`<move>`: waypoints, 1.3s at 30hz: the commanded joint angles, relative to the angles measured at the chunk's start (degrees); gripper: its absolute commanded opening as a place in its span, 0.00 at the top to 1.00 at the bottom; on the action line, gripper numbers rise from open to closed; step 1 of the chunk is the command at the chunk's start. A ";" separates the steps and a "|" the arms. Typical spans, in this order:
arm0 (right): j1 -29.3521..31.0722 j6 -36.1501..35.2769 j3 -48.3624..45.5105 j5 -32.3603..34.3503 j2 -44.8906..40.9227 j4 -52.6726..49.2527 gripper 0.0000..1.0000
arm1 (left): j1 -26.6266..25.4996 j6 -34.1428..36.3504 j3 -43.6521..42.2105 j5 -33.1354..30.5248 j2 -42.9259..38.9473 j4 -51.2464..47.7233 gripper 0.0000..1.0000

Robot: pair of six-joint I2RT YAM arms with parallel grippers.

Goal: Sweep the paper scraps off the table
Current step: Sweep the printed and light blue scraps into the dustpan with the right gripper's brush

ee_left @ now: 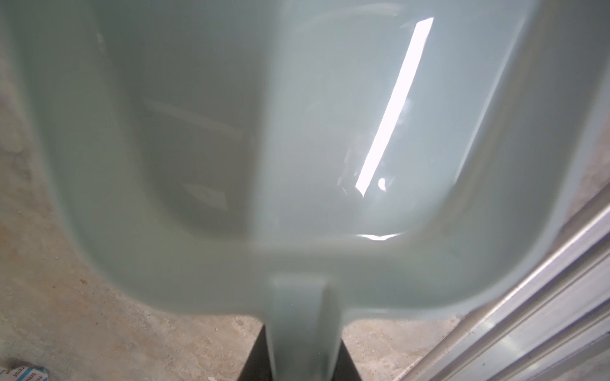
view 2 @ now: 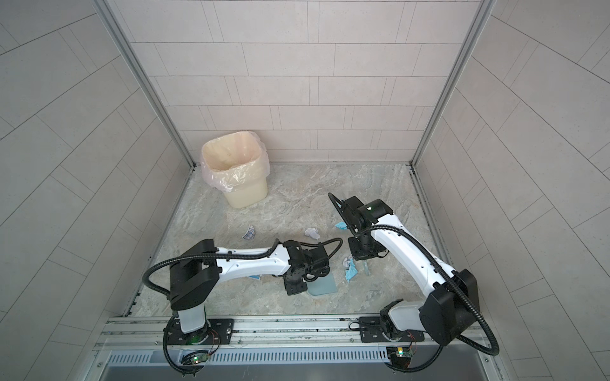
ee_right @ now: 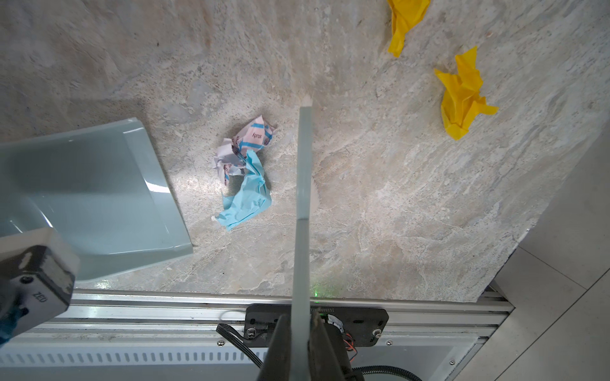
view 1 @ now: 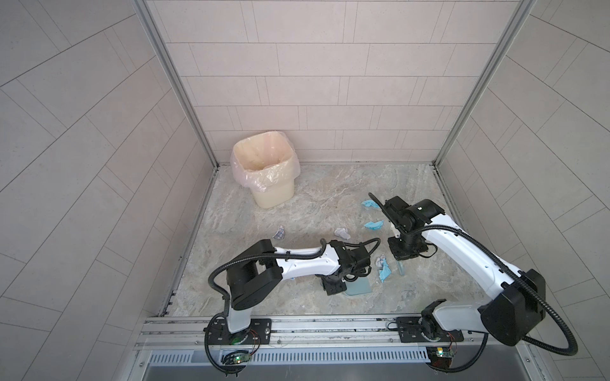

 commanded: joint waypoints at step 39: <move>-1.34 -1.35 4.88 -6.57 2.55 -3.00 1.00 | 2.62 1.47 3.00 4.73 4.34 3.67 1.00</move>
